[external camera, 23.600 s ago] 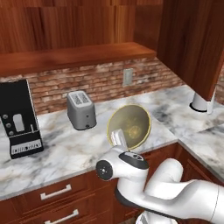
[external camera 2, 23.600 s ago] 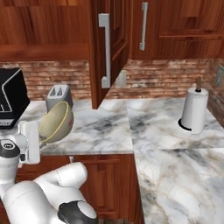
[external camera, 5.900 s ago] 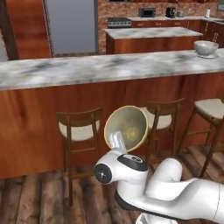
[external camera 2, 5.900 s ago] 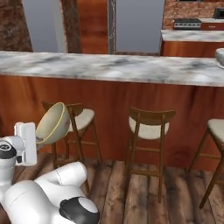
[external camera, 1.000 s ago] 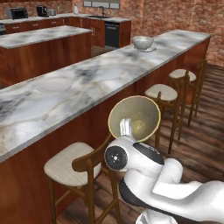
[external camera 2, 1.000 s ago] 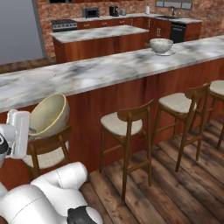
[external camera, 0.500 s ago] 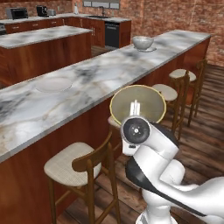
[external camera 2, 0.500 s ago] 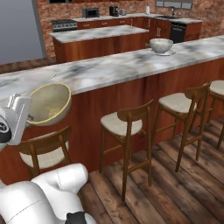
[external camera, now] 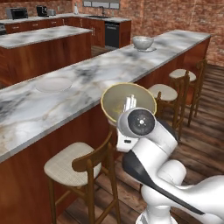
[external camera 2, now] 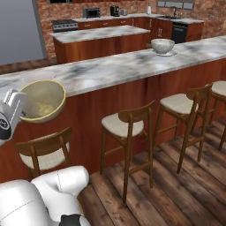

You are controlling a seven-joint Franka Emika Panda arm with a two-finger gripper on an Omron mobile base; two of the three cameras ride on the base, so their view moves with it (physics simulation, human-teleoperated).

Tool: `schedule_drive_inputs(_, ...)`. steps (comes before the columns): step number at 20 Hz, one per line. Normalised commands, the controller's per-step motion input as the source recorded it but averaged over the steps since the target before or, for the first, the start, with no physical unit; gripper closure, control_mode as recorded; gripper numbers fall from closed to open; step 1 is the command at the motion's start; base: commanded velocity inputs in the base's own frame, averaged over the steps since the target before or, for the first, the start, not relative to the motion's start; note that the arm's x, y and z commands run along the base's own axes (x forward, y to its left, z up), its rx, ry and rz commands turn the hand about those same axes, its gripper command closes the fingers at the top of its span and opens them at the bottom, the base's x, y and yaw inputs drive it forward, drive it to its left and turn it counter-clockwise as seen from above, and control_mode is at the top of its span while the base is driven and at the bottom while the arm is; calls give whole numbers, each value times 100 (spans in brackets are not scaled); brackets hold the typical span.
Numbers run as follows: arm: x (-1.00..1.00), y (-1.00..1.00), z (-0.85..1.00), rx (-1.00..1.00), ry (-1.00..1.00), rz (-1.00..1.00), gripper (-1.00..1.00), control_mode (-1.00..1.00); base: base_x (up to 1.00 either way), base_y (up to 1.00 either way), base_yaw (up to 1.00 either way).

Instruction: Move the bowls from the cabinet to the plates on the dining table.

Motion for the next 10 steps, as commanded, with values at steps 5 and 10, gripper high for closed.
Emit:
schedule_drive_inputs(5, 13, 18, 0, 0, 0, 20, 100, -100, 0, 0, 0)
schedule_drive_inputs(10, 26, 3, 4, 0, 0, 21, 100, -100, 0, 0, 0)
